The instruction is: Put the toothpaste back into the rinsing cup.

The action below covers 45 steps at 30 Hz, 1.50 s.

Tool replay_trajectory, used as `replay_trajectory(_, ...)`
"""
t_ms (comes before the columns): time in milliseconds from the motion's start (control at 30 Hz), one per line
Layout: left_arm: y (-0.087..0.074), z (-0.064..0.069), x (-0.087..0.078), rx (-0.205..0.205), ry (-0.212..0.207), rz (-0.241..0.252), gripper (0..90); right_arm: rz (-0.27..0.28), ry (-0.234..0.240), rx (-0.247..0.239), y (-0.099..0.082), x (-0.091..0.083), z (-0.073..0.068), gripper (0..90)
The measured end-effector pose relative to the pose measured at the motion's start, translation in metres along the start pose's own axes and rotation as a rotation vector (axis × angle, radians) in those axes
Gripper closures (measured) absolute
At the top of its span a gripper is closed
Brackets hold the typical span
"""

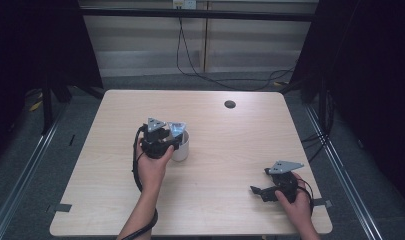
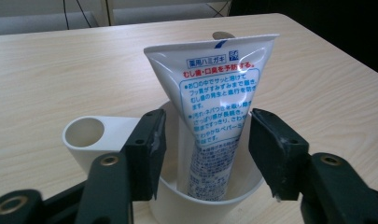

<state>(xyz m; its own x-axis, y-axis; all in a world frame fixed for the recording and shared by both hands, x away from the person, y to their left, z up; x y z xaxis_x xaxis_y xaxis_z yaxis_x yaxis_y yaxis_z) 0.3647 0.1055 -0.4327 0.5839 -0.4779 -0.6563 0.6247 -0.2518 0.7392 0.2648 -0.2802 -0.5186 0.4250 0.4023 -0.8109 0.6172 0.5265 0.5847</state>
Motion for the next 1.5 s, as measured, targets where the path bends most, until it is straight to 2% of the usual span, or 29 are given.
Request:
replay_trajectory(167,0.000,-0.003,-0.003,0.004,-0.007,0.006,36.4,0.000,0.001,0.000,0.000,0.000,0.000,10.2)
replay_trajectory(433,0.000,-0.007,-0.007,-0.008,0.001,0.002,30.5,-0.001,0.001,0.000,0.000,0.000,0.000,10.2)
replay_trajectory(533,0.001,-0.008,-0.008,-0.002,-0.009,0.003,29.8,0.000,0.001,0.000,0.000,0.000,0.000,10.2)
replay_trajectory(733,0.000,-0.011,-0.011,-0.018,-0.015,0.003,26.6,-0.001,0.000,-0.001,0.000,0.000,0.000,10.2)
replay_trajectory(1133,-0.001,-0.018,-0.018,-0.028,-0.015,0.009,21.4,-0.001,0.000,0.000,0.000,0.000,0.000,10.2)
replay_trajectory(1233,-0.002,-0.022,-0.021,-0.043,-0.031,0.009,20.7,-0.001,0.001,0.001,0.000,0.000,0.000,10.2)
replay_trajectory(1500,-0.005,-0.028,-0.025,-0.041,-0.047,0.012,18.9,0.000,0.001,0.000,0.000,0.000,0.000,10.2)
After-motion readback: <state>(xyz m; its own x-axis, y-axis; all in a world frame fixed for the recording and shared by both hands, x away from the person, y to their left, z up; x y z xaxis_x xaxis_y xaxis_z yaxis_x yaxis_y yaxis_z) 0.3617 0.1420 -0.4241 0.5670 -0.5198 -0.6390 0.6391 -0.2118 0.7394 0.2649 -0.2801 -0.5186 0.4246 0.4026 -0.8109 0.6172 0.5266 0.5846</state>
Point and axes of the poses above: each handheld gripper's, and its own axes: x roughly forward along the jaws, y roughly out of its top, z roughly to its right, the point moved 1 cm from there along x, roughly forward along the jaws, and after that the axes turned 10 degrees about -z, right-handed, at the moved point
